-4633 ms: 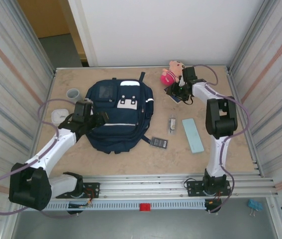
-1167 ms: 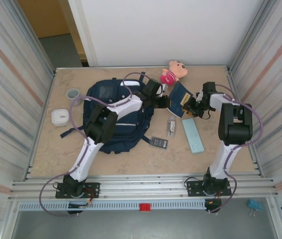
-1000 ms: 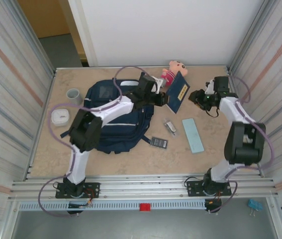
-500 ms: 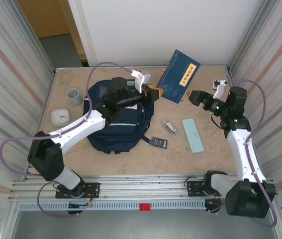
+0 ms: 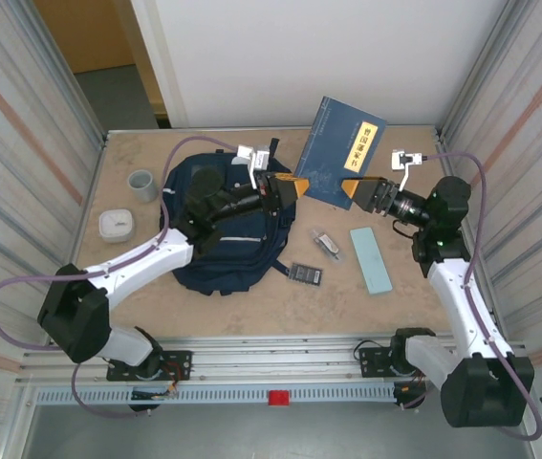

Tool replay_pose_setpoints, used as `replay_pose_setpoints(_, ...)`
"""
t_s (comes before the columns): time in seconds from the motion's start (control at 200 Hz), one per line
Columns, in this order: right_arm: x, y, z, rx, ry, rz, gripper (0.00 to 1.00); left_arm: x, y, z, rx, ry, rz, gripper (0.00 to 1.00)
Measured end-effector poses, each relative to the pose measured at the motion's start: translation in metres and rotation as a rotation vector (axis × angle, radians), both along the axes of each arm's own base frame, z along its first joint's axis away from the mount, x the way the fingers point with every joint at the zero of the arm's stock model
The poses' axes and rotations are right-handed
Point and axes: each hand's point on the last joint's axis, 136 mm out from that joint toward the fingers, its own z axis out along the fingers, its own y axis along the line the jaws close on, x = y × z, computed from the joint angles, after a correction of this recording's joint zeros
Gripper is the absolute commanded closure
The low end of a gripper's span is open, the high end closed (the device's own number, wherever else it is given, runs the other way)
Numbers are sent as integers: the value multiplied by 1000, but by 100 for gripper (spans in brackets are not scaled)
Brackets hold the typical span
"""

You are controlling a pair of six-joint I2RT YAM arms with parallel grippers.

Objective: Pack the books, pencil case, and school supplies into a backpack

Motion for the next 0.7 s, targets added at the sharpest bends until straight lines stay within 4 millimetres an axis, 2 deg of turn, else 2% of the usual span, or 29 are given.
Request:
replay_pose_setpoints(0.02, -1, 1, 3, 1, -14, 3, 48, 0, 0, 1, -4, -1, 0, 100)
replay_pose_setpoints(0.17, -4, 2, 13, 9, -55, 10, 74, 0, 1, 4, -16, 2, 4, 100)
replay_pose_setpoints(0.225, -5, 2, 15, 10, -65, 11, 93, 1, 1, 4, -17, 3, 7, 93)
replay_pose_setpoints(0.281, -6, 2, 17, 4, -85, 12, 100, 3, 2, 3, -14, 8, 17, 82)
replay_pose_setpoints(0.326, -8, 2, 17, -3, -96, 11, 100, 5, 2, 0, -5, 9, 25, 69)
replay_pose_setpoints(0.446, -17, 5, 13, -79, -159, 2, 100, 6, 10, -12, 66, -12, 88, 48)
replay_pose_setpoints(0.526, -24, 11, 9, -168, -213, -20, 100, 3, 24, -17, 128, -41, 138, 42)
replay_pose_setpoints(0.616, -36, 21, 4, -285, -296, -29, 100, -5, 43, -12, 210, -144, 192, 38)
replay_pose_setpoints(0.702, -43, 29, -9, -404, -350, -31, 100, -17, 62, -10, 308, -262, 227, 29)
